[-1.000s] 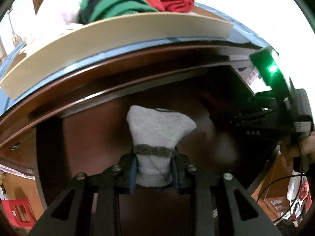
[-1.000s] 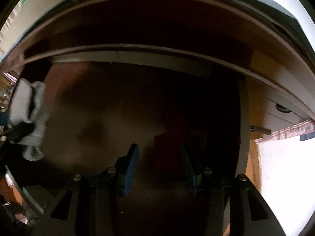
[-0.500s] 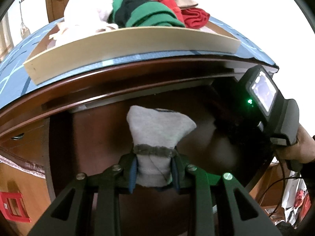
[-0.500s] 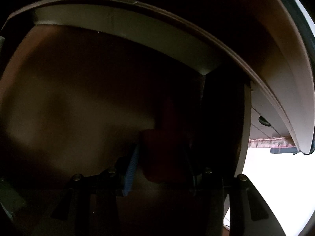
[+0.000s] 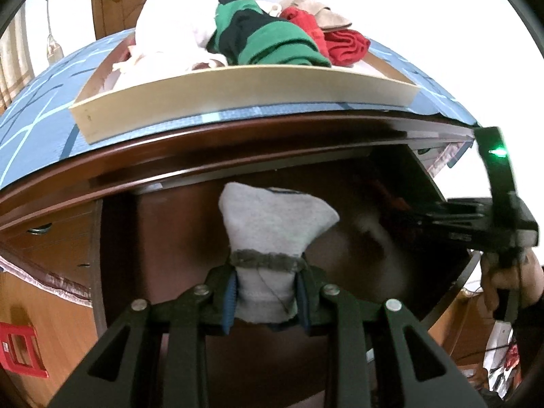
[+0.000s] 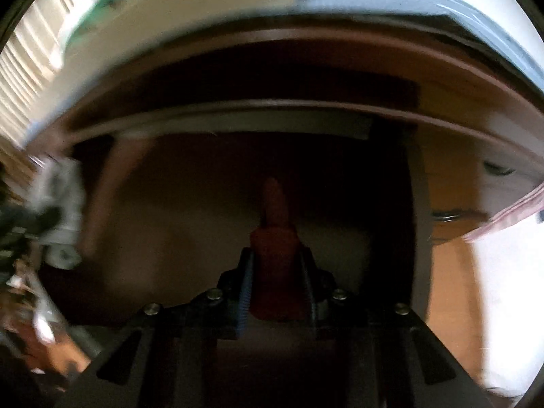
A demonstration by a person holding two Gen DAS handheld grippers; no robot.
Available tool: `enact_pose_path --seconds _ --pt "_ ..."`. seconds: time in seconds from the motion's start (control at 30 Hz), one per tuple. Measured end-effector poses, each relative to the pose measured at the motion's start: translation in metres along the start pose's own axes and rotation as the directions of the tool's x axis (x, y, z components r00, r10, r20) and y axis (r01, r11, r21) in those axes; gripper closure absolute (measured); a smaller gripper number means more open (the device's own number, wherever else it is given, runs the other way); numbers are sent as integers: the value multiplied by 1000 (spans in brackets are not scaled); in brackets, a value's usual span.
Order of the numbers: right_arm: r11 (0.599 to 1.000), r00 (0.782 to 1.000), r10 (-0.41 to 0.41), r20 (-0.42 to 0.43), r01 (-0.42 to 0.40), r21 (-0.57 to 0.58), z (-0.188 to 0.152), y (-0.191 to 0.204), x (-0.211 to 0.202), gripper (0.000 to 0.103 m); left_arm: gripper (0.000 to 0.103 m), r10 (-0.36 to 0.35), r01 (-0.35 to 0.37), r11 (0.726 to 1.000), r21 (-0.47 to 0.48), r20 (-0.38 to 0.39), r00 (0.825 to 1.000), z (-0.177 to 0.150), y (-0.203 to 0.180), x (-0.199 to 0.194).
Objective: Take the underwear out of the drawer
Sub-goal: 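Grasp the dark red underwear in the drawer with the right gripper, then lift the grey item with the left gripper while the right gripper lifts the red item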
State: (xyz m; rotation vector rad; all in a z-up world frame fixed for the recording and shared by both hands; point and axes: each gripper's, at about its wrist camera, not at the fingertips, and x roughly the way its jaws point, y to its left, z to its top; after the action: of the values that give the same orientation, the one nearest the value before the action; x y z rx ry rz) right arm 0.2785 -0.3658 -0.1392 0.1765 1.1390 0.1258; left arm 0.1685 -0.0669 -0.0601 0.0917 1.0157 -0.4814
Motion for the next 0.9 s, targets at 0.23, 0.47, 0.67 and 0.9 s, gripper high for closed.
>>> enact_pose_path --seconds 0.23,0.47,0.67,0.9 --pt "991 983 114 141 -123 57 -17 19 -45 75 76 1 -1 1000 -4 9 1000 0 -2 -4" --pt "981 965 142 220 -167 97 -27 25 -83 74 76 12 -12 1000 -4 10 1000 -3 -3 -8" --pt "978 954 162 250 -190 91 -39 36 -99 74 76 15 -15 1000 -3 35 999 -4 -4 -19" --pt "978 945 163 283 -194 83 -47 40 -103 74 76 21 -21 1000 -2 50 999 -8 -7 -27"
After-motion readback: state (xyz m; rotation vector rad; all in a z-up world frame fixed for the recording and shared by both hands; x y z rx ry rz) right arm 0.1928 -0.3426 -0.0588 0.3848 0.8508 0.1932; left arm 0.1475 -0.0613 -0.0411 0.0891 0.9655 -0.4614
